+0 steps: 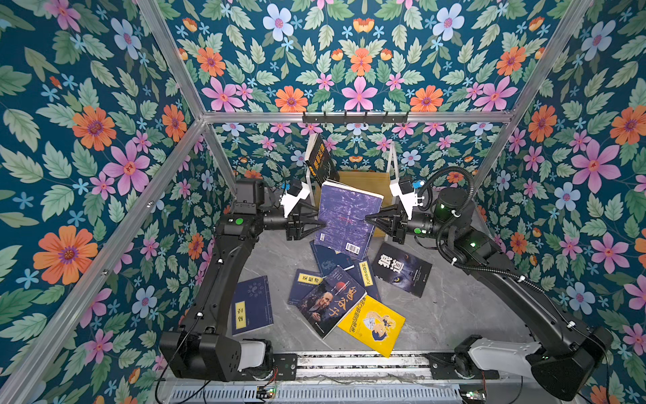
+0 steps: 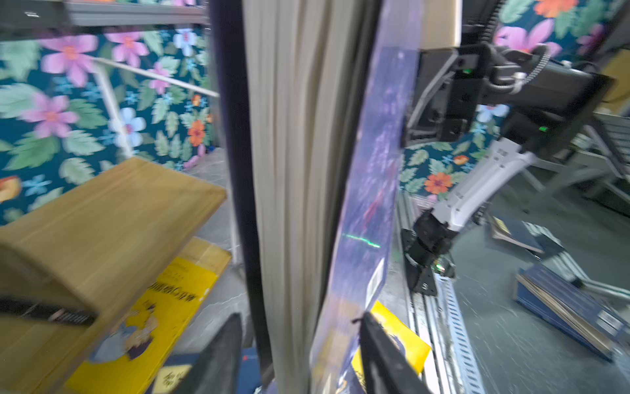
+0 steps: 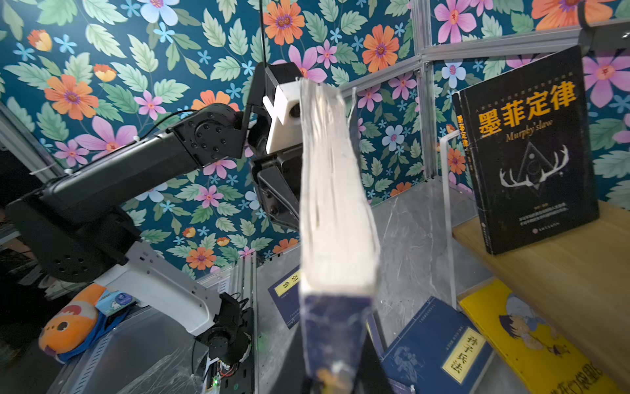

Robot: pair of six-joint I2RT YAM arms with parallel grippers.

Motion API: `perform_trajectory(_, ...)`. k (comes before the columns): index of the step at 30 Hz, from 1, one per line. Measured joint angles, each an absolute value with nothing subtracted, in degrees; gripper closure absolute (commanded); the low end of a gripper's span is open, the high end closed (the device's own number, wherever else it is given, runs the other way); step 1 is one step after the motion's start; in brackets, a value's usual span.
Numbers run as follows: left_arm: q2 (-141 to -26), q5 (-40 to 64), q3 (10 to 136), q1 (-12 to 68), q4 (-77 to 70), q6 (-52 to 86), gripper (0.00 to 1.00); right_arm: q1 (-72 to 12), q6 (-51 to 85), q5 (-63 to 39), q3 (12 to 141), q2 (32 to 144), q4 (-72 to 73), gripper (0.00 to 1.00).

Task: Stacking books/files
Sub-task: Pick up the book from the books, then place the book on the bookshelf.

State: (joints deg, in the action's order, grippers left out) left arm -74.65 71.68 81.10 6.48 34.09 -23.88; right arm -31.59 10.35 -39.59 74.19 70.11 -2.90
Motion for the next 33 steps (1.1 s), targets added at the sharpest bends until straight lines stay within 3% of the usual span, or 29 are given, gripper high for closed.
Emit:
perform_trajectory(3, -71.4, 66.6, 78.9, 3.9, 31.7, -22.1, 0.04, -31.4, 9.6, -35.2, 75.1, 69.1, -5.0, 1.00)
perform_trajectory(7, -67.1, 55.6, 75.5, 0.7, 30.1, -18.7, 0.00, -32.0, 9.0, -26.7, 79.8, 69.4, -9.1, 1.00)
perform_trajectory(19, -57.8, 28.9, 57.8, -2.7, 25.3, -13.1, 0.00, -35.0, 8.9, 5.8, 95.3, 79.5, -10.2, 1.00)
perform_trajectory(25, -56.1, 24.9, 51.9, -6.0, 19.2, -6.7, 0.00, -36.6, 10.0, 19.9, 105.2, 90.7, -10.4, 1.00)
perform_trajectory(33, -56.0, 22.3, 50.4, -6.3, 15.9, -3.2, 0.00, -37.7, 13.5, 29.8, 125.9, 109.0, -18.3, 1.00)
